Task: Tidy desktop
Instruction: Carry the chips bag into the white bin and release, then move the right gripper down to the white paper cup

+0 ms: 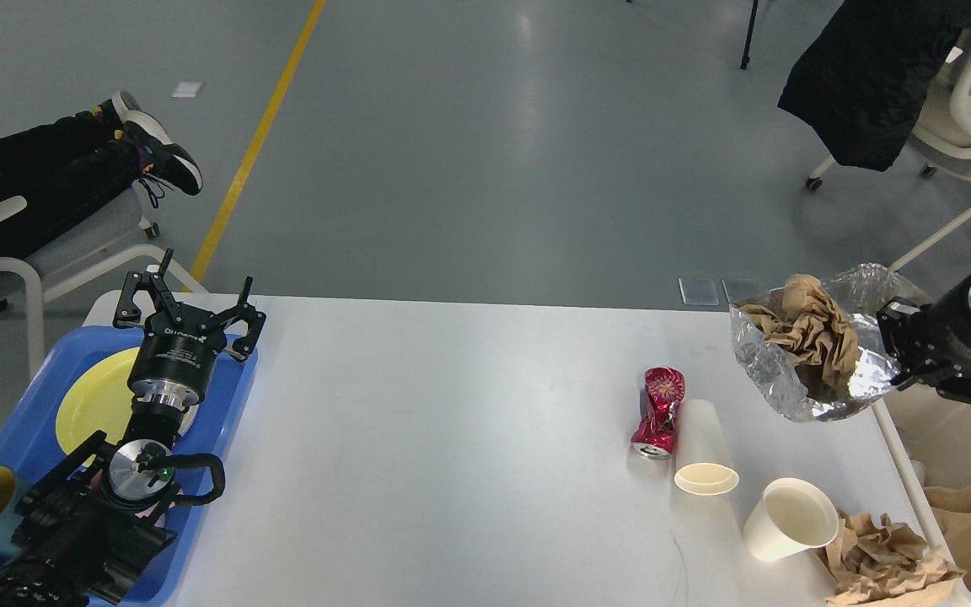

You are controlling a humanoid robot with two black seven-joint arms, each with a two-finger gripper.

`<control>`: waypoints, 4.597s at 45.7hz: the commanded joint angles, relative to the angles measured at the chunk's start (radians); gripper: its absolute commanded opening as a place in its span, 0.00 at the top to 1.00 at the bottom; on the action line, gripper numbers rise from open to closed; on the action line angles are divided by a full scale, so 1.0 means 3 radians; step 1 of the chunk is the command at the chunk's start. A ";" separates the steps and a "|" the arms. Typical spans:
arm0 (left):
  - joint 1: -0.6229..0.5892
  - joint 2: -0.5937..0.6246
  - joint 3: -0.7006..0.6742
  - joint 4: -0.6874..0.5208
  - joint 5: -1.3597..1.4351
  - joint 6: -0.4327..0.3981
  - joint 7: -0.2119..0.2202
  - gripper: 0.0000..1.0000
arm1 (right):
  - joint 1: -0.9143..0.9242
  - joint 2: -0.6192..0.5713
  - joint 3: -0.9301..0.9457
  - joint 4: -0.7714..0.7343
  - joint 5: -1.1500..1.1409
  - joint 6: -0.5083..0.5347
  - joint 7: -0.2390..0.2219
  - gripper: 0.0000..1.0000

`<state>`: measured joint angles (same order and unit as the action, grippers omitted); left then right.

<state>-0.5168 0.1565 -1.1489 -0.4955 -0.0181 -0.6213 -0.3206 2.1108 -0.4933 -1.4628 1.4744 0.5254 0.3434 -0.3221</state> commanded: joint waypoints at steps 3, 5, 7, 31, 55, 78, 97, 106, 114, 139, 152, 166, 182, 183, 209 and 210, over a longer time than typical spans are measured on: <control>0.0000 0.0000 0.0000 0.0000 -0.0001 0.0000 0.0000 0.04 | 0.0072 -0.0129 -0.0022 0.0035 0.0023 0.0037 0.0000 1.00; 0.0000 0.0000 0.0000 0.0000 -0.0001 0.0000 0.0000 0.04 | 0.0056 -0.0272 0.0003 0.0004 0.0038 0.0006 0.0000 1.00; 0.0000 0.0000 0.0000 0.0000 -0.0001 0.0000 0.0000 0.04 | 0.0016 -0.0441 0.0034 -0.0067 0.0033 -0.0050 0.0000 1.00; 0.0000 0.0000 0.0000 0.0000 -0.0001 0.0000 0.0000 0.04 | -0.1937 -0.1045 0.0754 -0.1825 -0.0018 -0.0234 0.0005 1.00; 0.0000 0.0000 0.0000 0.0000 -0.0001 0.0000 0.0000 0.04 | -0.4550 -0.0437 0.2616 -0.4126 -0.0013 -0.0500 0.0005 1.00; 0.0000 0.0000 0.0000 0.0000 -0.0001 0.0000 0.0000 0.04 | -0.5016 0.0034 0.2662 -0.4449 -0.0059 -0.1011 0.0005 1.00; 0.0000 0.0000 0.0000 0.0000 -0.0001 0.0000 0.0000 0.04 | -0.5032 0.0126 0.2662 -0.4444 -0.0079 -0.1272 0.0005 0.00; 0.0000 0.0000 0.0000 0.0000 -0.0001 0.0000 0.0000 0.04 | -0.4919 0.0100 0.2647 -0.4378 -0.0161 -0.1262 -0.0036 0.00; 0.0000 0.0000 0.0000 0.0000 -0.0001 0.0000 0.0000 0.04 | -0.4388 -0.0232 0.2662 -0.4077 -0.0708 -0.1033 -0.0092 0.00; 0.0000 0.0000 0.0000 0.0000 -0.0001 0.0000 0.0000 0.04 | -0.1065 0.0044 0.1241 -0.1643 -0.2038 0.1324 -0.0097 0.00; 0.0000 0.0000 0.0000 0.0000 -0.0001 0.0000 0.0000 0.04 | 0.0270 0.0162 0.1215 -0.0544 -0.1777 0.2021 -0.0102 0.00; 0.0000 0.0000 0.0000 0.0000 -0.0001 0.0000 0.0000 0.04 | 0.1104 -0.0063 0.0914 0.0249 -0.1434 0.2026 -0.0133 0.02; 0.0000 0.0000 0.0000 0.0000 -0.0001 0.0000 0.0000 0.04 | 0.0885 -0.0074 0.0826 0.0245 -0.1429 0.1837 -0.0128 0.02; 0.0000 0.0000 0.0000 0.0000 -0.0001 0.0000 0.0000 0.04 | 0.0839 -0.0074 0.0826 0.0239 -0.1429 0.1801 -0.0128 0.02; 0.0000 0.0000 0.0000 0.0000 -0.0001 0.0000 0.0000 0.04 | -0.0664 -0.0391 0.0862 0.0188 -0.1455 0.0610 -0.0123 0.05; 0.0000 0.0000 0.0000 0.0000 -0.0001 0.0000 0.0000 0.04 | -0.0700 -0.0391 0.0872 0.0188 -0.1455 0.0554 -0.0123 0.05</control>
<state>-0.5163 0.1565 -1.1489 -0.4955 -0.0182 -0.6213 -0.3206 1.9659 -0.6078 -1.2145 1.5308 0.0888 0.5648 -0.3607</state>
